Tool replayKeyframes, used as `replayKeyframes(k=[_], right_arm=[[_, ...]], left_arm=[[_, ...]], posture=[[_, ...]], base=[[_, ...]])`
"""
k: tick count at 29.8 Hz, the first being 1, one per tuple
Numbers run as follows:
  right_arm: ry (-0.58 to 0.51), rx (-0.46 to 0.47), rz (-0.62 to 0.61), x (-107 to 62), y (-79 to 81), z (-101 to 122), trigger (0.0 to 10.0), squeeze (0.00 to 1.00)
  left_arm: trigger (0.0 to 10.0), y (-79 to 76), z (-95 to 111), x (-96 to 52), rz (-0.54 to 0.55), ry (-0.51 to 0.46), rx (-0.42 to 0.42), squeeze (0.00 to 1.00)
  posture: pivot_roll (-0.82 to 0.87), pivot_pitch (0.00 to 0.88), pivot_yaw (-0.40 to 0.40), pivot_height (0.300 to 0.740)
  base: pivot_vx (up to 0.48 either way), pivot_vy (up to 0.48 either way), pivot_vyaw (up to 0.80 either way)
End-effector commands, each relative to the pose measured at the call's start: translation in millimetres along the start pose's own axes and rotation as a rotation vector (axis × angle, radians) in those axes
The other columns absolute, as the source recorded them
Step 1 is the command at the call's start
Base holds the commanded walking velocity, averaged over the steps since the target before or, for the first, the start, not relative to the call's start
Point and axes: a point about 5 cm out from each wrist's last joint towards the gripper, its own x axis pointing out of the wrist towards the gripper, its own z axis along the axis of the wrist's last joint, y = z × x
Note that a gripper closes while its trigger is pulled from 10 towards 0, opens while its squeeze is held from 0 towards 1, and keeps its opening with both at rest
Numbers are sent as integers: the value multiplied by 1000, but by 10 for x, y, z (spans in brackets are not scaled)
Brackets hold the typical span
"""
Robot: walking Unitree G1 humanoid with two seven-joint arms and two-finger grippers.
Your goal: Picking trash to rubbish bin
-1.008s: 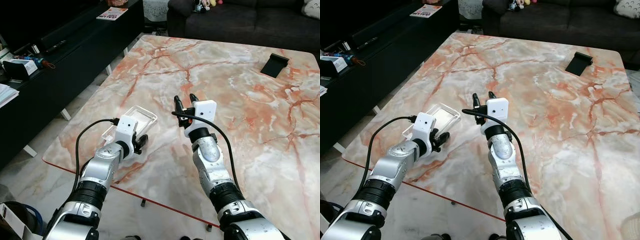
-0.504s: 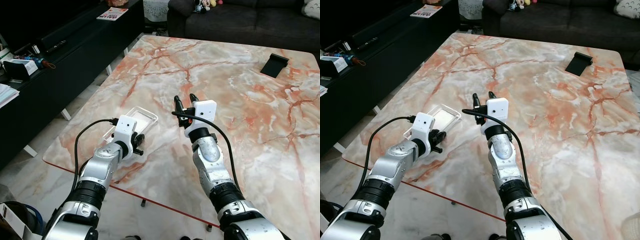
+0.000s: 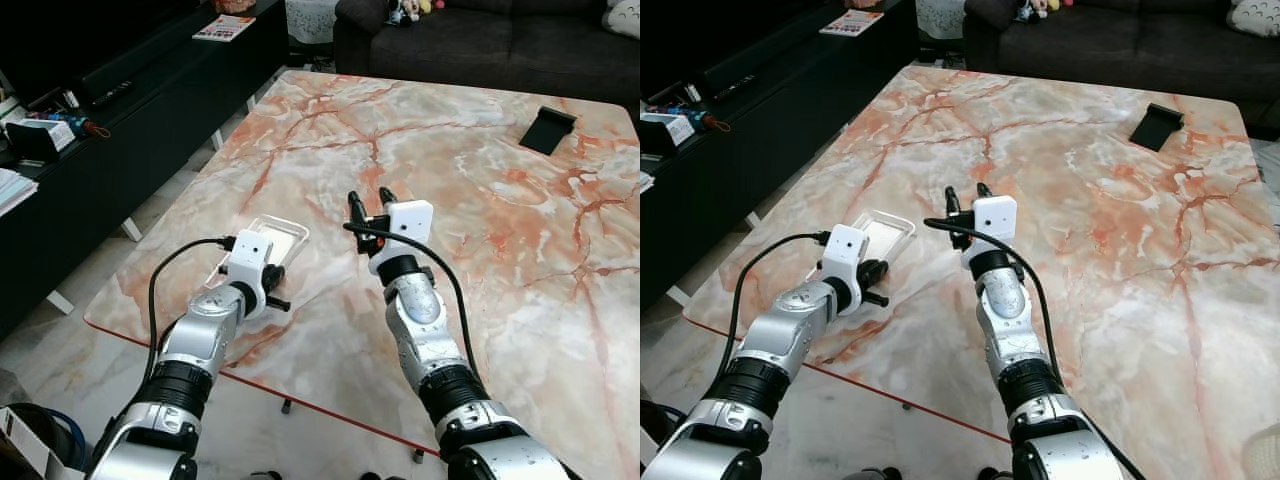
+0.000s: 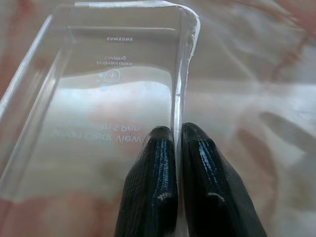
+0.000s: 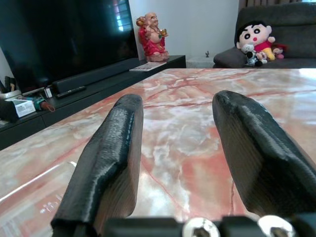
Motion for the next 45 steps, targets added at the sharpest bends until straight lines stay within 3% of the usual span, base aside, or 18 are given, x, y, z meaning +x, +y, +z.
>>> replayKeyframes(k=[1, 3, 4, 5, 6, 7, 8, 9, 18, 24, 45], right_arm=[[1, -2, 17, 29, 46, 19, 10000, 0], [0, -2, 17, 30, 45, 20, 10000, 0], [0, -1, 16, 30, 46, 20, 10000, 0], [0, -2, 16, 31, 47, 21, 10000, 0], [0, -2, 16, 31, 47, 21, 10000, 0], [-3, 0, 15, 32, 48, 24, 10000, 0], [-3, 0, 15, 32, 48, 24, 10000, 0], [-12, 4, 8, 35, 39, 39, 10000, 0], [-36, 10, -17, 39, -17, 75, 10000, 0], [-41, 3, -34, 42, -65, 84, 10000, 0], [-44, 7, -32, 30, -50, 69, 10000, 0]], left_arm=[[0, 87, 73, -14, 88, -79, 45, 0], [0, 98, 147, -17, 118, -129, 88, 0], [2549, 89, 232, -21, 135, -186, 136, 0], [7373, 79, 267, -24, 141, -212, 146, 0], [7373, 79, 267, -24, 141, -212, 146, 0], [10000, 63, 317, -33, 149, -254, 140, 0], [10000, 63, 317, -33, 149, -254, 140, 0], [10000, 62, 403, -64, 183, -331, 132, 0], [10000, 59, 502, -148, 265, -493, 128, 0], [10000, 85, 685, -250, 337, -646, 192, 0], [10000, 24, 661, -227, 325, -681, 214, 0]], posture=[[127, 124, 43, 740], [128, 123, 43, 740], [128, 122, 43, 740], [128, 122, 43, 740], [128, 122, 43, 740], [126, 124, 44, 740], [126, 124, 44, 740], [128, 123, 45, 740], [121, 114, 46, 740], [118, 103, 48, 740], [117, 74, 51, 740]], base=[[0, 0, 0], [0, 0, 0], [0, 0, 0], [0, 0, 0], [0, 0, 0], [0, 0, 0], [0, 0, 0], [0, 0, 0], [0, 0, 0], [0, 0, 0], [0, 0, 0]])
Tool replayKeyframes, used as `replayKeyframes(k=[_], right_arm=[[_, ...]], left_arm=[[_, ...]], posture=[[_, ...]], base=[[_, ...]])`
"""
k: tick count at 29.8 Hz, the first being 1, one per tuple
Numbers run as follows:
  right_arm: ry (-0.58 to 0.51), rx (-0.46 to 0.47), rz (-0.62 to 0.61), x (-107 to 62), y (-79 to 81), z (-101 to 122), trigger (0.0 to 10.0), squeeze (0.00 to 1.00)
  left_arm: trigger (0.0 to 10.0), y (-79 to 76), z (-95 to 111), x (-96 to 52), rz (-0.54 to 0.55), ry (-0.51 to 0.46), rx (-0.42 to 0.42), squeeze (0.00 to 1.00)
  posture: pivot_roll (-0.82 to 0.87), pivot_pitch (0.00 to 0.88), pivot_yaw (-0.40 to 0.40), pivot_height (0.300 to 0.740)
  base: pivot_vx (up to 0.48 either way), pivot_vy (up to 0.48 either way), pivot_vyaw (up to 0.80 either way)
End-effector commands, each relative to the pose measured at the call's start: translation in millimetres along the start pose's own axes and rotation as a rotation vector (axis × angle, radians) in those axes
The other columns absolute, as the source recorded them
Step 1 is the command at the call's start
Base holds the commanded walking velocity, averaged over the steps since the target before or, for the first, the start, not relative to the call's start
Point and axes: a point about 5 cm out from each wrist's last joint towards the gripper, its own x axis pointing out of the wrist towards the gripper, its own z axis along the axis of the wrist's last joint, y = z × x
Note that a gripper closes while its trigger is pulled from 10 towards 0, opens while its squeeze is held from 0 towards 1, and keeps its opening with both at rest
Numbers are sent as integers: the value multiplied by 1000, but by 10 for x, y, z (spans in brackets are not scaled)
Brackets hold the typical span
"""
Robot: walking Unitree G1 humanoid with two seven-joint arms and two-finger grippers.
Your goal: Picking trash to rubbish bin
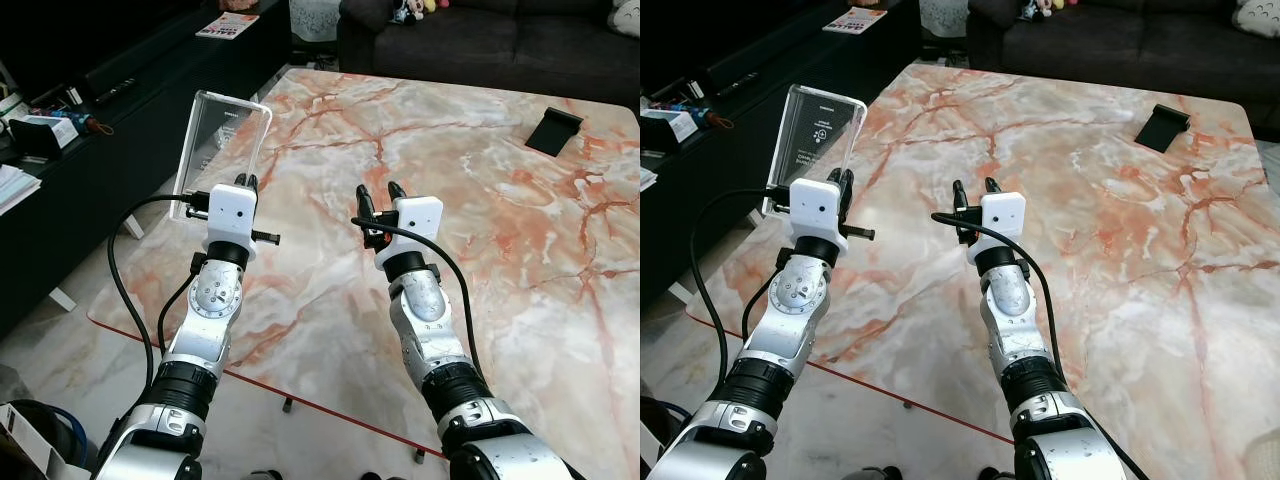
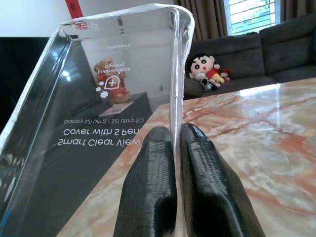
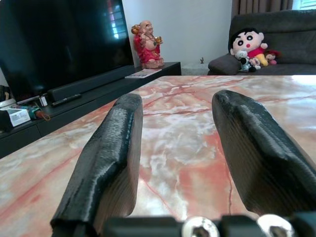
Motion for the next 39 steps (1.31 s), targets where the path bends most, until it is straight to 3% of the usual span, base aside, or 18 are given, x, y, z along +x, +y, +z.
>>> replayKeyframes(k=[1, 10, 39], right_arm=[[-11, 9, 4, 17, 31, 17, 10000, 0], [-8, 1, -15, 9, -42, 14, 10000, 0], [-8, -4, -22, 10, -63, 15, 10000, 0]], left_arm=[[10000, -1, 5, 10, -1, -8, 18, 0], [10000, 10, -10, 13, 0, -1, 15, 0], [10000, 49, -30, 24, 22, 11, -17, 0]], posture=[[117, 74, 51, 740], [118, 90, 48, 740], [123, 107, 49, 740]], base=[[0, 0, 0], [0, 0, 0], [-282, 0, 0]])
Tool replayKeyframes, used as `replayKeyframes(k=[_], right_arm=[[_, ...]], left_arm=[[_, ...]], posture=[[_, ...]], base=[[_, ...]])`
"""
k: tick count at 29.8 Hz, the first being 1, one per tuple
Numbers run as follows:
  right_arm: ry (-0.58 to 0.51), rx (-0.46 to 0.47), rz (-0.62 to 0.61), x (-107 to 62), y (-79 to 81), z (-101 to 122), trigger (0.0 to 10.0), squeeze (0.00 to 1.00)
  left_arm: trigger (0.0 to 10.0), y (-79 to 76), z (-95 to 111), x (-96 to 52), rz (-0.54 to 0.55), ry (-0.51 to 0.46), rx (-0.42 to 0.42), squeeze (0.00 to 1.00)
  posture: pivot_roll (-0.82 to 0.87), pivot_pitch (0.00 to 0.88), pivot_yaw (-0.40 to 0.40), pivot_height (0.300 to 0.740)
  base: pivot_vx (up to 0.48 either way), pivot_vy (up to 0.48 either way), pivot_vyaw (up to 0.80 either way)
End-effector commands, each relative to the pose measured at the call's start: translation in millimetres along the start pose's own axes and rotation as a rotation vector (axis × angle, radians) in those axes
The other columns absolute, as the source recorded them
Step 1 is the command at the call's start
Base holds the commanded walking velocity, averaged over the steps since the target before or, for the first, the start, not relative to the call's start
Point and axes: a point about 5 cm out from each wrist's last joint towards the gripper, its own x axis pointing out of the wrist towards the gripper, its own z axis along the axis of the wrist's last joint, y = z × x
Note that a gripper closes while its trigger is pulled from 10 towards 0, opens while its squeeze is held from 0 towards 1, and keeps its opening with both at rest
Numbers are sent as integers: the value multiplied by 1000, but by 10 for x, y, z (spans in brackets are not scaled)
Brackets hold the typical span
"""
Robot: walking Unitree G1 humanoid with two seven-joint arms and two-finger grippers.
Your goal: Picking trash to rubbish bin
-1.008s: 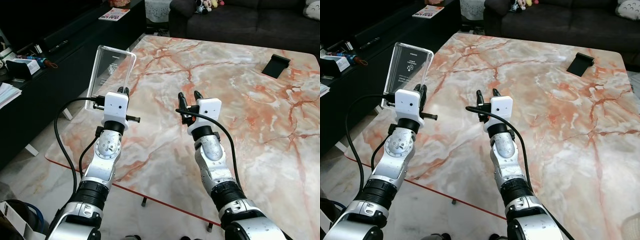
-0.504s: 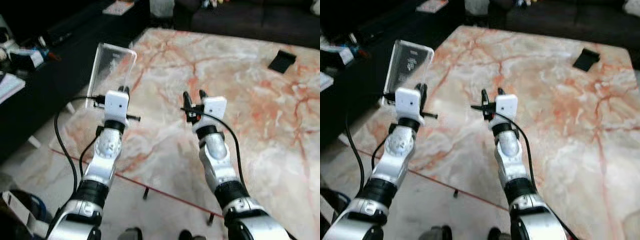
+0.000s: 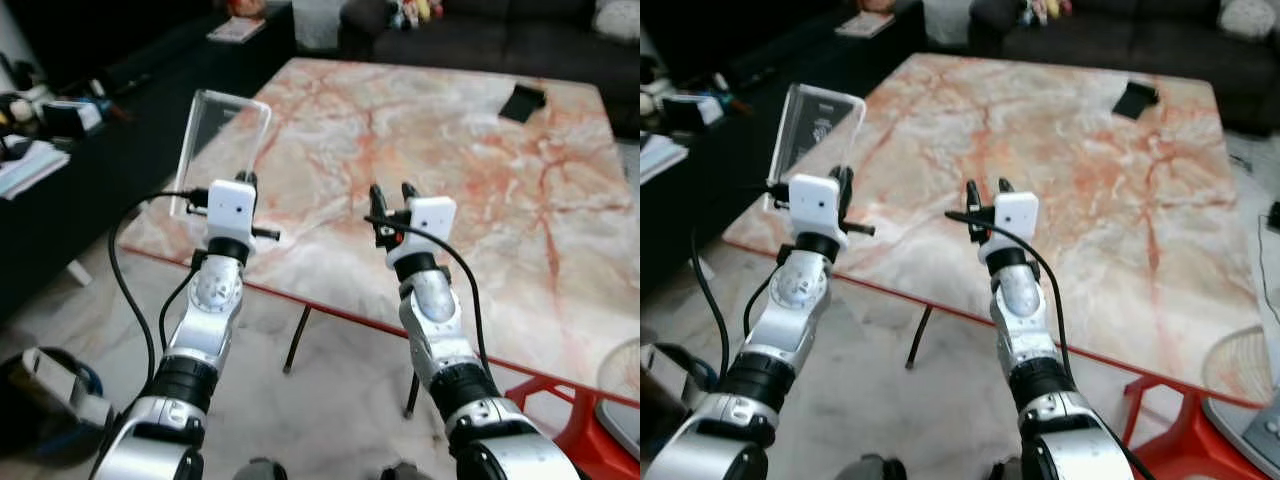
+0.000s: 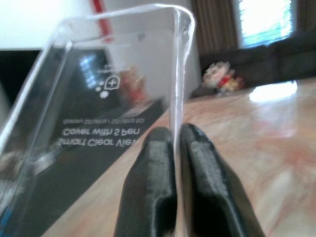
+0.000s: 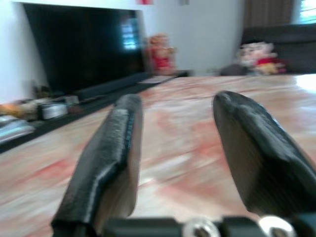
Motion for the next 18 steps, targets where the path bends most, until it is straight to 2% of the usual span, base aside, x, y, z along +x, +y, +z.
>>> replayKeyframes(k=[1, 18], right_arm=[[7, 6, 6, -10, 29, -16, 10000, 0], [19, 7, 14, -15, 31, -41, 10000, 0]], left_arm=[[10000, 7, -10, -3, 5, 7, -2, 0], [10000, 19, -16, -2, 8, 9, -1, 0]], posture=[[123, 107, 49, 740], [121, 116, 44, 740]], base=[[-274, 0, 0], [-274, 0, 0]])
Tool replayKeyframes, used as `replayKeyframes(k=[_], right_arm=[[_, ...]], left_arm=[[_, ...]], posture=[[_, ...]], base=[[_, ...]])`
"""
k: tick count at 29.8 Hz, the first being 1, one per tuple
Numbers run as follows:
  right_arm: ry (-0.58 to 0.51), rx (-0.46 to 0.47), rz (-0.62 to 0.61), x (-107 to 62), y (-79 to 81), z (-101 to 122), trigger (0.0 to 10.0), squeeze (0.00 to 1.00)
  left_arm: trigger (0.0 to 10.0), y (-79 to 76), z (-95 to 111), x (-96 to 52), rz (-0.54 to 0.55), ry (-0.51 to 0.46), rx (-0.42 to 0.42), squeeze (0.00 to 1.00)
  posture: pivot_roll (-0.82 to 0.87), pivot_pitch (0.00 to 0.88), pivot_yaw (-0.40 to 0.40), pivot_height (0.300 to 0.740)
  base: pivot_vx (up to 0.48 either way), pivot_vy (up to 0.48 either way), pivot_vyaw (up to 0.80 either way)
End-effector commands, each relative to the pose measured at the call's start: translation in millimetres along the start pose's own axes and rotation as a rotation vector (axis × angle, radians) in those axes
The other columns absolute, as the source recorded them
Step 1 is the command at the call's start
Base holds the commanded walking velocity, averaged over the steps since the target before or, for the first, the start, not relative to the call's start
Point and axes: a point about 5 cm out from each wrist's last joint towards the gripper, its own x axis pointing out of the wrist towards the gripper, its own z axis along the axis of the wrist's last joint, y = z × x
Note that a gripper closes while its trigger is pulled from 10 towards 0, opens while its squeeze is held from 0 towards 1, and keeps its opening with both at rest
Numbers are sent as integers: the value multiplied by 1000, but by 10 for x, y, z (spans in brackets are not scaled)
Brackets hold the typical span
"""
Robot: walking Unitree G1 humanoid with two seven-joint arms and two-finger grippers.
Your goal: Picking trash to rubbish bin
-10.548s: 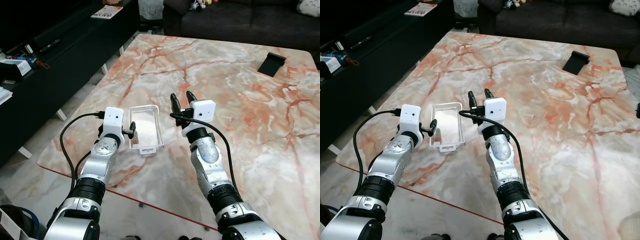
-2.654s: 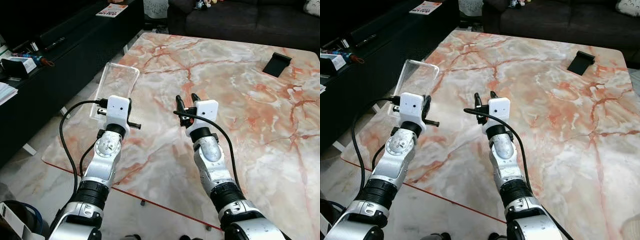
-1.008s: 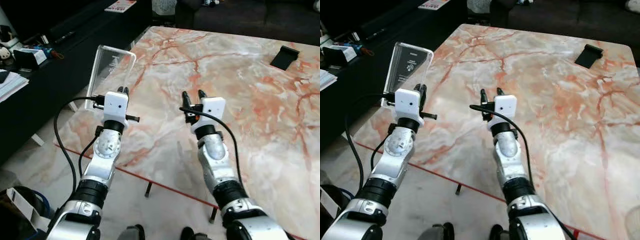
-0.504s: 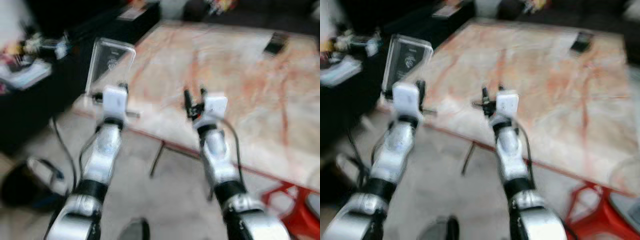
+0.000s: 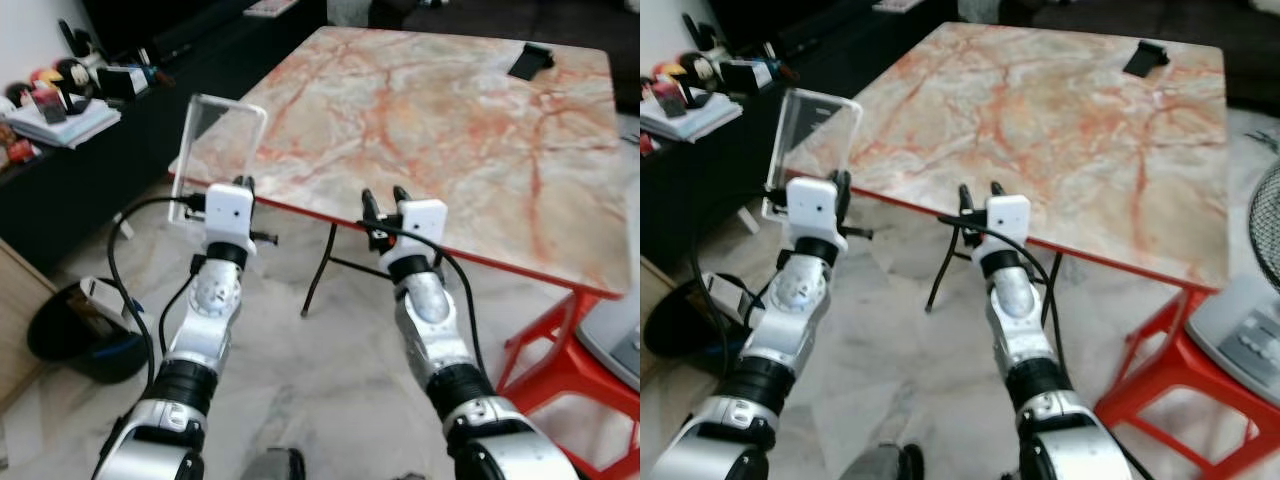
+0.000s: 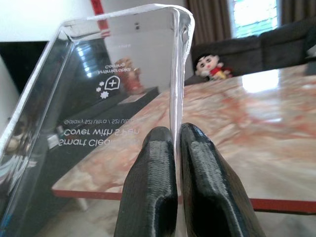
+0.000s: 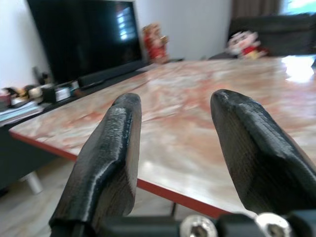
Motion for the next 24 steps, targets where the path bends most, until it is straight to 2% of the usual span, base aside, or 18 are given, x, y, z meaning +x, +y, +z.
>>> replayKeyframes(k=[1, 7, 10, 12, 13, 15, 16, 17, 18, 19, 22, 24], right_arm=[[4, 17, 26, 10, 116, -5, 10000, 0], [72, 13, 23, -61, 99, -150, 10000, 0], [123, 6, 24, -128, 80, -259, 10000, 0], [196, -3, 46, -220, 76, -403, 10000, 0], [196, -3, 46, -220, 76, -403, 10000, 0], [276, -10, 55, -331, 43, -552, 10000, 0], [276, -10, 55, -331, 43, -552, 10000, 0], [346, -6, 44, -432, -10, -672, 10000, 0], [420, -3, 28, -554, -67, -799, 10000, 0], [442, -3, 24, -592, -82, -834, 10000, 0], [572, 2, -4, -839, -153, -1041, 10000, 0], [667, -2, -9, -1032, -178, -1177, 10000, 0]], left_arm=[[10000, 73, -37, -19, 18, 17, 10, 0], [10000, 71, -112, -63, 18, 49, 3, 0], [10000, 120, -251, -128, 44, 124, 16, 0], [10000, 118, -383, -221, 10, 176, 27, 0], [10000, 118, -383, -221, 10, 176, 27, 0], [10000, 135, -516, -321, 6, 238, -6, 0], [10000, 135, -516, -321, 6, 238, -6, 0], [10000, 165, -628, -411, 1, 289, -26, 0], [10000, 189, -781, -522, -5, 381, -72, 0], [10000, 193, -829, -557, -9, 411, -86, 0], [10000, 184, -1032, -774, -44, 521, -103, 0], [10000, 197, -1186, -956, -66, 625, -76, 0]], posture=[[120, 120, 44, 740], [121, 122, 44, 740], [123, 125, 42, 740], [121, 128, 42, 740], [121, 128, 42, 740], [117, 129, 40, 740], [117, 129, 40, 740], [115, 127, 38, 740], [114, 126, 35, 740], [114, 126, 35, 740], [113, 122, 28, 740], [113, 117, 26, 740]], base=[[-274, 0, 0], [-266, 0, 0], [0, 0, 0], [0, 0, 0], [0, 0, 0], [0, 0, 0], [0, 0, 0], [0, 0, 0], [0, 0, 0], [0, 0, 0], [0, 0, 0], [0, 0, 0]])
